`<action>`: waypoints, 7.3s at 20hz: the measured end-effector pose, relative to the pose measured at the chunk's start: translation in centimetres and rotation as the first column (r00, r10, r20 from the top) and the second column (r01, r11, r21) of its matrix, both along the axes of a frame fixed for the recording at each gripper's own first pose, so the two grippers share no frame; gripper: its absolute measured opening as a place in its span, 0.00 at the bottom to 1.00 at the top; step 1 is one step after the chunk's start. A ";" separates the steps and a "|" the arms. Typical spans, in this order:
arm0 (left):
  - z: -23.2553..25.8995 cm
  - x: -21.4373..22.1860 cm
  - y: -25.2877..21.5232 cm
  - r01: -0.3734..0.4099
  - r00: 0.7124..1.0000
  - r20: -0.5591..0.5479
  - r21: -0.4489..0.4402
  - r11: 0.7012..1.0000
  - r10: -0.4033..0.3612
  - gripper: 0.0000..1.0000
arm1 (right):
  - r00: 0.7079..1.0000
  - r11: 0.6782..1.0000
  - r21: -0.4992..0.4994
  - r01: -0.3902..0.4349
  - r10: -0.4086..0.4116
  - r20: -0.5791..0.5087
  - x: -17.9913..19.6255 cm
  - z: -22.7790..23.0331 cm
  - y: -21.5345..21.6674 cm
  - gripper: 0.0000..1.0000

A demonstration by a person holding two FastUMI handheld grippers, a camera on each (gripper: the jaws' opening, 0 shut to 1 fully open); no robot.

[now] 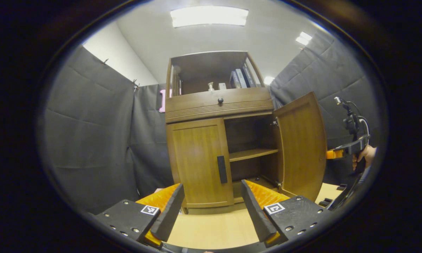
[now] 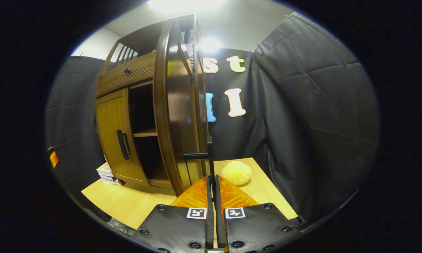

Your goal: Open the right door of the double-door shoe cabinet with the right hand, and open the left door with the left hand.

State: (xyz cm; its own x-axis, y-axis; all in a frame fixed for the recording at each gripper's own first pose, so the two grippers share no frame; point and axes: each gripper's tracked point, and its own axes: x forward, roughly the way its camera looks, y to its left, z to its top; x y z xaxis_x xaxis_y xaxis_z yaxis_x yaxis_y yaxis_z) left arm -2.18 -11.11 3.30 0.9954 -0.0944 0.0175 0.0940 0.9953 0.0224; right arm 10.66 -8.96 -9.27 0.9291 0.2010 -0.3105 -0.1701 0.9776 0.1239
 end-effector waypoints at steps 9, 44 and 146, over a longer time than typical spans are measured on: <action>-0.7 4.7 -1.4 0.041 0.999 0.001 -0.031 0.999 -0.041 0.94 | 0.997 0.999 -0.010 0.031 -0.031 0.071 -3.7 3.1 -0.7 0.17; -8.0 31.6 -5.4 0.062 0.995 -0.078 -0.076 0.995 -0.068 0.94 | 0.979 0.978 -0.053 0.201 -0.200 0.030 -13.7 2.7 -3.3 0.96; 0.3 4.5 11.1 -0.141 0.989 -0.061 -0.083 0.987 0.136 0.10 | 0.965 0.997 0.017 -0.081 0.075 0.252 -17.3 10.1 15.3 0.92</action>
State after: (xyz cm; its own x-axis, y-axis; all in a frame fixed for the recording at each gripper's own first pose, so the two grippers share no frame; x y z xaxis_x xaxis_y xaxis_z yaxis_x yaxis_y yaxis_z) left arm 2.29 -0.05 3.60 0.9984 0.0437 -0.0352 -0.0460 0.9967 -0.0662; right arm -6.67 6.30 0.86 0.9576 0.2811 -0.0633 -0.2747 0.9569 0.0940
